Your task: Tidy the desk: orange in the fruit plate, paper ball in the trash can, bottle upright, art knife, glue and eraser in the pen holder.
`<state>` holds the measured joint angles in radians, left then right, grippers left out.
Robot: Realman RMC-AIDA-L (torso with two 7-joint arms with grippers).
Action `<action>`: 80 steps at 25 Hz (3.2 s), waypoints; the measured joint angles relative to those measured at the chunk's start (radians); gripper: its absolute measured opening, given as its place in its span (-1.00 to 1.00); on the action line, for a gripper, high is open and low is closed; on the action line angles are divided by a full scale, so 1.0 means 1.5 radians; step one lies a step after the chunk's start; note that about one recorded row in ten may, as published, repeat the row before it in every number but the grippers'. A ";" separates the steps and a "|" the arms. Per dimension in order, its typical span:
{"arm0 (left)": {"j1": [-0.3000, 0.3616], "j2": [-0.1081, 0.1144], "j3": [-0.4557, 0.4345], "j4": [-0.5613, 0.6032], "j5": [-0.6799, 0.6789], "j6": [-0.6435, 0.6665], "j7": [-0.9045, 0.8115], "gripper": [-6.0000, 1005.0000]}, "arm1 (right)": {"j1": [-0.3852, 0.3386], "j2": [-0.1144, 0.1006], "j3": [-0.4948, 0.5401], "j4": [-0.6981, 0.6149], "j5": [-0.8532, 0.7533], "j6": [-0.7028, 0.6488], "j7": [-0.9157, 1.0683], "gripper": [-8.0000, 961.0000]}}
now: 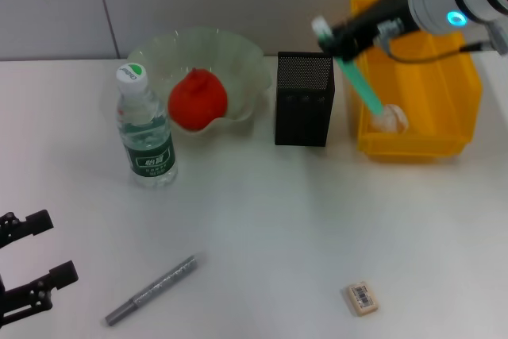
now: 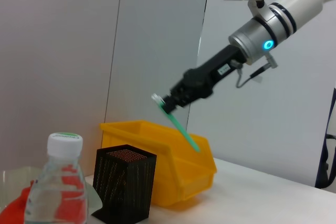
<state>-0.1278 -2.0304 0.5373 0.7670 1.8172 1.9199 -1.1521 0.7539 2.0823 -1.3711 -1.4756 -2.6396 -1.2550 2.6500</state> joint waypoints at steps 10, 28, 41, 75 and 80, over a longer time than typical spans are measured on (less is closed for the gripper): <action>-0.007 -0.007 -0.011 -0.003 -0.003 -0.005 -0.003 0.62 | -0.017 0.000 -0.013 0.159 0.200 0.285 -0.196 -0.62; -0.018 -0.008 -0.025 -0.010 -0.003 -0.009 -0.009 0.62 | 0.013 0.000 -0.014 0.353 0.347 0.431 -0.328 -0.61; -0.027 -0.010 -0.021 -0.008 0.000 -0.009 -0.009 0.62 | -0.004 0.000 0.004 0.334 0.357 0.387 -0.305 -0.10; -0.129 -0.026 0.217 0.213 0.122 -0.125 -0.261 0.62 | -0.163 -0.002 0.071 0.011 0.156 -0.308 -0.083 -0.03; -0.070 -0.024 0.216 0.209 0.061 -0.121 -0.191 0.62 | -0.073 0.000 -0.057 0.063 0.073 -0.318 0.055 0.07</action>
<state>-0.2323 -2.0663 0.8612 1.0811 1.9094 1.7386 -1.4380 0.6441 2.0817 -1.4564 -1.3811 -2.5305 -1.7328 2.7323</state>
